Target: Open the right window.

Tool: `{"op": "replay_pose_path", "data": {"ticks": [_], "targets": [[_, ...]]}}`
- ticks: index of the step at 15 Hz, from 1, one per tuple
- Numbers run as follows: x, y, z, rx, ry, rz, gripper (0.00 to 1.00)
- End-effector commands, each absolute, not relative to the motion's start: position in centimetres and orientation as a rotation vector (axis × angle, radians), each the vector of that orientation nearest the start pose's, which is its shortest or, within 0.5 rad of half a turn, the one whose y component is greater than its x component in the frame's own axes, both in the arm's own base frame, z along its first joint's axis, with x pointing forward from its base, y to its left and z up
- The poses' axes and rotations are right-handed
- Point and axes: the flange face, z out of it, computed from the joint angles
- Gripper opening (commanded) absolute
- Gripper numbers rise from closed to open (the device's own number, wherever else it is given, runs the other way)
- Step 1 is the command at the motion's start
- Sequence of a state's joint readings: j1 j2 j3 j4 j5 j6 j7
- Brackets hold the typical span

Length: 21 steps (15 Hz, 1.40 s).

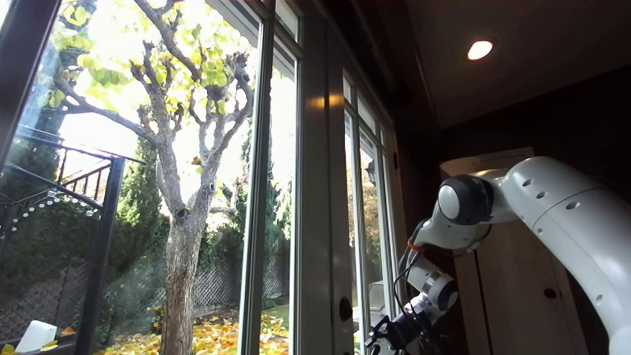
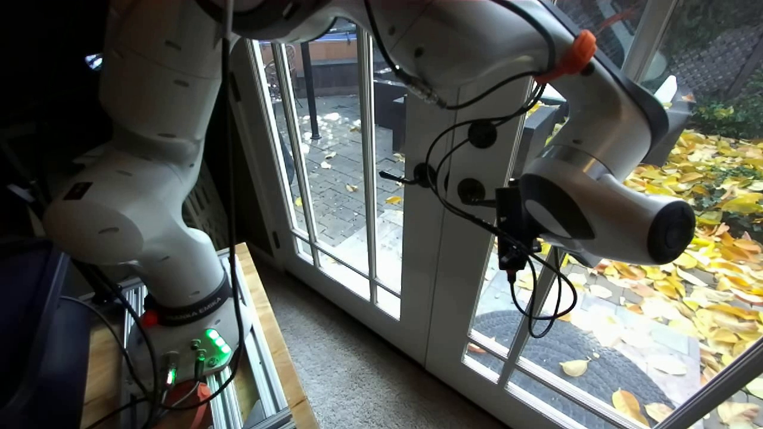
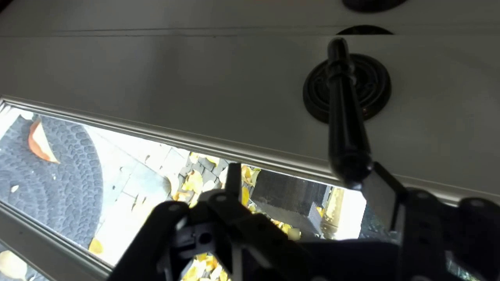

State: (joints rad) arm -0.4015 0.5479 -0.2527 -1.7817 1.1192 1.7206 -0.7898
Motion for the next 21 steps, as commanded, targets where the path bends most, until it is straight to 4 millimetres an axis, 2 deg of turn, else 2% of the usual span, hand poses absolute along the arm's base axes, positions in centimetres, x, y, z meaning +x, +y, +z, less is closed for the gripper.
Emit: {"op": "replay_pose_path", "data": {"ticks": [1,8,12,18,21], "targets": [[55.2,-29.7,24.9,-2.088,0.449,-0.206,0.48],[54.6,-28.0,27.2,-2.054,0.431,-0.151,0.00],[53.8,-26.4,28.7,-2.052,0.384,-0.124,0.02],[50.9,-23.3,31.7,-2.139,0.289,-0.041,0.02],[49.7,-22.2,32.3,-2.202,0.251,0.008,0.02]]}}
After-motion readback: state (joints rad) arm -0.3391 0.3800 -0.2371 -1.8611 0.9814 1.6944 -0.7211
